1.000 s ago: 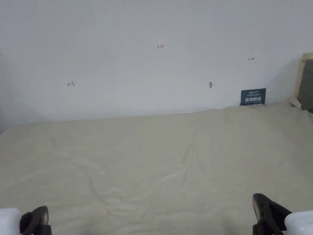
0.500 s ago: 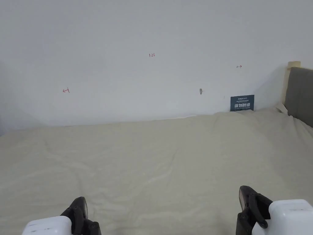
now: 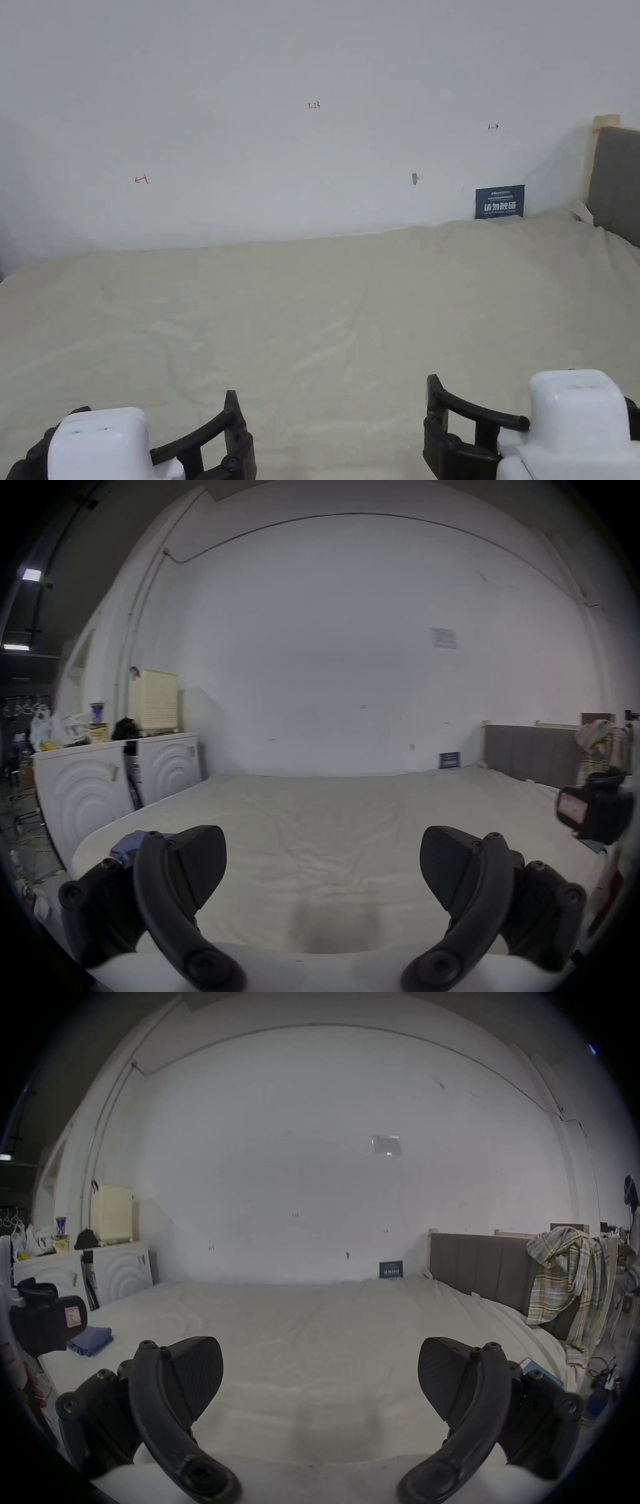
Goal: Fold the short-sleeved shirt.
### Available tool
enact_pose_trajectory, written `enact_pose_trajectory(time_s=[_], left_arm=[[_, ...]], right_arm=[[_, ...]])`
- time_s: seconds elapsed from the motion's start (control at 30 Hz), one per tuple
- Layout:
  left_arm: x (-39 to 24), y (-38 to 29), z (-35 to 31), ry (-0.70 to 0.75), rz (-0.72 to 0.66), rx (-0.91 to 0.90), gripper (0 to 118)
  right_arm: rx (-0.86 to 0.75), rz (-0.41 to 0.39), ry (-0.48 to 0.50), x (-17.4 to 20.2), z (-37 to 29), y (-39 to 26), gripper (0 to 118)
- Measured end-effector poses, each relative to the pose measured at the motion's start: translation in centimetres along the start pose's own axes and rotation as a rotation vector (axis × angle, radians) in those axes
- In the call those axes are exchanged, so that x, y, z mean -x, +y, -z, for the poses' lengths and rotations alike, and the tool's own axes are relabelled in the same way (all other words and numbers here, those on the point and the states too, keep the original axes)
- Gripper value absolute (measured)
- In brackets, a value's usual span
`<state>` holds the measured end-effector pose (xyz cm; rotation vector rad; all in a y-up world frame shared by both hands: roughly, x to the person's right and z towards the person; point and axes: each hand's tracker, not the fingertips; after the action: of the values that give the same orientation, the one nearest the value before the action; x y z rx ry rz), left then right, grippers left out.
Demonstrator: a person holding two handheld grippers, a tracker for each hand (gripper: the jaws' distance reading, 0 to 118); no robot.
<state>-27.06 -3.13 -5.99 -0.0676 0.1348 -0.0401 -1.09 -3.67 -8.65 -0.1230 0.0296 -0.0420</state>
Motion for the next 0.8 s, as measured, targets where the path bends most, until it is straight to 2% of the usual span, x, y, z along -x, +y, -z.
enact_pose_trajectory(time_s=[0.03, 0.1, 0.17, 0.4, 0.53, 0.67, 0.77, 0.8], left_arm=[[0.1, 0.2, 0.0, -0.042, -0.007, 0.007, 113], [0.1, 0.5, -0.1, -0.010, -0.022, 0.010, 113], [0.2, 0.7, -0.3, -0.002, -0.032, -0.002, 113], [0.7, 0.8, -0.6, 0.019, -0.022, 0.000, 113], [1.1, 0.5, -0.5, 0.019, -0.026, 0.028, 113], [1.3, 0.3, -0.5, 0.008, -0.052, 0.034, 114], [1.2, 0.4, -0.6, -0.003, -0.058, 0.030, 113], [1.1, 0.4, -0.6, -0.001, -0.054, 0.027, 113]], right_arm=[[0.012, -0.005, 0.001, 0.1, 0.1, 0.1, 114], [-0.009, 0.025, 0.017, -0.2, -0.1, 0.0, 114], [-0.022, 0.033, 0.089, -0.6, -0.3, 0.1, 114], [0.007, -0.014, 0.047, -0.5, -0.6, 0.5, 114], [0.021, 0.002, 0.001, -0.5, -0.6, 0.6, 114], [0.069, -0.042, -0.039, -0.1, -0.2, 0.5, 114], [0.053, -0.030, -0.027, 0.0, -0.7, 0.5, 114], [0.009, -0.021, 0.020, -0.1, -1.0, 0.4, 114]])
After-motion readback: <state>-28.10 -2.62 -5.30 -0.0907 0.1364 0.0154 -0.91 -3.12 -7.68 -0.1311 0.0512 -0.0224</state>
